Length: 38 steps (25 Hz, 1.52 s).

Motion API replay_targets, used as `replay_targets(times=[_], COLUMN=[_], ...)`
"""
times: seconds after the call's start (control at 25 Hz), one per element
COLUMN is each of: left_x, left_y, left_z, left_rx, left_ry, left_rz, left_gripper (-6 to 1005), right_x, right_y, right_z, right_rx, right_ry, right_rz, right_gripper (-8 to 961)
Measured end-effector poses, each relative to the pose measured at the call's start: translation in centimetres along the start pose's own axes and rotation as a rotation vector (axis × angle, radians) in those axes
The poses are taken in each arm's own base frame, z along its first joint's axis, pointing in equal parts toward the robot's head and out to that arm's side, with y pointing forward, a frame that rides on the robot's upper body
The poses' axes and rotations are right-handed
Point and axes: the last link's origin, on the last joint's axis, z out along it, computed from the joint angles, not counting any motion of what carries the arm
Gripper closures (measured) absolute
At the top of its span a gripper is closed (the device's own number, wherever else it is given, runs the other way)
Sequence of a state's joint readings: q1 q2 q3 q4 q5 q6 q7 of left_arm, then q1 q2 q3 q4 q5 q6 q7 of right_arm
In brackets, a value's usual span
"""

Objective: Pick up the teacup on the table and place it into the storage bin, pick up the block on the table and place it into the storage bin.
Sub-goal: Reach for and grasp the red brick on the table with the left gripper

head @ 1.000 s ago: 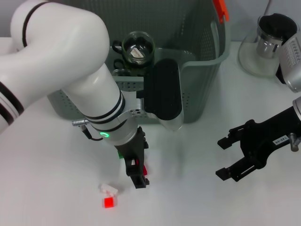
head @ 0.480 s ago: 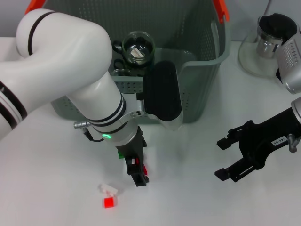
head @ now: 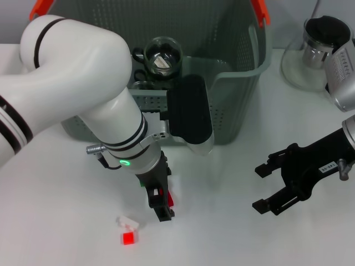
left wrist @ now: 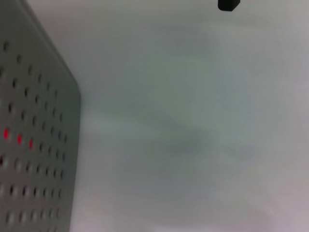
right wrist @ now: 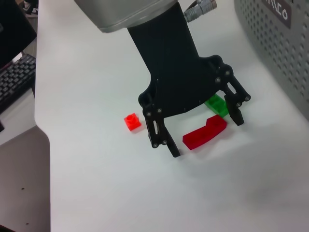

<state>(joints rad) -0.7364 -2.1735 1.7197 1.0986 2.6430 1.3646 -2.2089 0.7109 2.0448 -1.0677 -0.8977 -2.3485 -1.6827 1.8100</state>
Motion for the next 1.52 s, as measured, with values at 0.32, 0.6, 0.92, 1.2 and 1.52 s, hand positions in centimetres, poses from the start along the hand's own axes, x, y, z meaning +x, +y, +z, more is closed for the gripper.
replay_targets(times=[0.32, 0.6, 0.92, 1.2, 1.52], left_x=[-0.06, -0.08, -0.05, -0.06, -0.12], left_y=[-0.02, -0.01, 0.13, 0.11, 0.0], left_z=[0.13, 0.15, 0.15, 0.14, 0.1], left_rx=[-0.001, -0.002, -0.011, -0.011, -0.006], left_ry=[-0.001, -0.002, 0.0, -0.001, 0.0], left_rz=[-0.007, -0.008, -0.01, -0.012, -0.019], left_gripper=[47, 58, 77, 94, 176], right_x=[0.03, 0.0, -0.04, -0.08, -0.08], right_y=[-0.05, -0.1, -0.14, -0.19, -0.19], right_z=[0.02, 0.02, 0.02, 0.02, 0.02], right_rx=[0.004, 0.007, 0.01, 0.013, 0.013], right_ry=[-0.001, -0.001, -0.001, -0.002, -0.002], right_rz=[0.001, -0.001, -0.002, -0.003, -0.003], right_gripper=[8, 8, 9, 9, 9])
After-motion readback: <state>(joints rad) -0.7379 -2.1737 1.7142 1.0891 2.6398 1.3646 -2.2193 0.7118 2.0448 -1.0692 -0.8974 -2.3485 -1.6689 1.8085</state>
